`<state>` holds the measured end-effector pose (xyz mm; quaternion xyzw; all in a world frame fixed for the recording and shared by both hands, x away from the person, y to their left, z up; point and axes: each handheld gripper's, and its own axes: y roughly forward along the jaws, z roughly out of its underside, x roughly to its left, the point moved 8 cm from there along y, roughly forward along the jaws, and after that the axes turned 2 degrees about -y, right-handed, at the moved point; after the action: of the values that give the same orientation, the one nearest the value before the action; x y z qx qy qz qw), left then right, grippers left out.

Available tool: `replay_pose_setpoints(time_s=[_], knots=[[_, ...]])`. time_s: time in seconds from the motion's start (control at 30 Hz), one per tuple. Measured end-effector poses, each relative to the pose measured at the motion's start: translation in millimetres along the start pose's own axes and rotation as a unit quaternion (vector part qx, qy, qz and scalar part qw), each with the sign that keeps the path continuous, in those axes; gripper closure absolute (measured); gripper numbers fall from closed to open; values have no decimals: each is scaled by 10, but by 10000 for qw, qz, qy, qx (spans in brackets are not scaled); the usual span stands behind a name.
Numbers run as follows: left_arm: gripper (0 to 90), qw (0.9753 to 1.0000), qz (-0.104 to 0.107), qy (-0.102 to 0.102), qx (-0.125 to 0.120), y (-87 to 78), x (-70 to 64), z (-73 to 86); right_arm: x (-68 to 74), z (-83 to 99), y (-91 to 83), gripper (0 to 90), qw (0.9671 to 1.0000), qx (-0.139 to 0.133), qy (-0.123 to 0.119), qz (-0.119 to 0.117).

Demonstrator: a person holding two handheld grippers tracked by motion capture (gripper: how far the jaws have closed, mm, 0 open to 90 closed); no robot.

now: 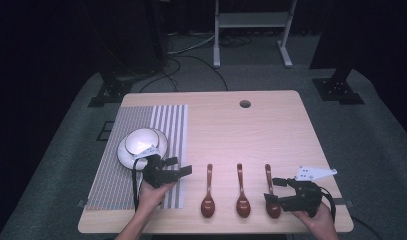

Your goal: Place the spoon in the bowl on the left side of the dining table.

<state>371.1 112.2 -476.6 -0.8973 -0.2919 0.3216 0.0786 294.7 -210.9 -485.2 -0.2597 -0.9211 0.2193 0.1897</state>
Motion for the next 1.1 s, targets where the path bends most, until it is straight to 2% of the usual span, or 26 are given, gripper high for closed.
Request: replay_pose_setpoints(time_s=[0.13, 0.27, 0.57, 0.6, 0.77, 0.9, 1.1], knots=[[17, 10000, -36, -42, -32, -10, 24, 1, 46, -30, 47, 263, 9999, 55, -81, -97], [17, 10000, -38, 36, 39, 20, 11, 14, 73, -82, 76, 264, 9997, 15, -110, -203], [17, 9998, -77, 163, 57, 9, -7, 27, 200, -177, 260, 265, 9982, 269, -364, -404], [17, 9998, -77, 160, 29, 3, -11, 23, 248, -189, 316, 265, 9972, 378, -448, -464], [18, 9999, -69, 149, 36, 1, -15, 29, 340, -244, 444, 265, 9951, 512, -587, -609], [17, 9998, -74, 182, 80, 3, -20, 44, 462, -305, 626, 266, 9910, 710, -809, -798], [18, 9998, -85, 160, 46, -16, -12, 37, 567, -366, 777, 266, 9871, 802, -958, -997]])
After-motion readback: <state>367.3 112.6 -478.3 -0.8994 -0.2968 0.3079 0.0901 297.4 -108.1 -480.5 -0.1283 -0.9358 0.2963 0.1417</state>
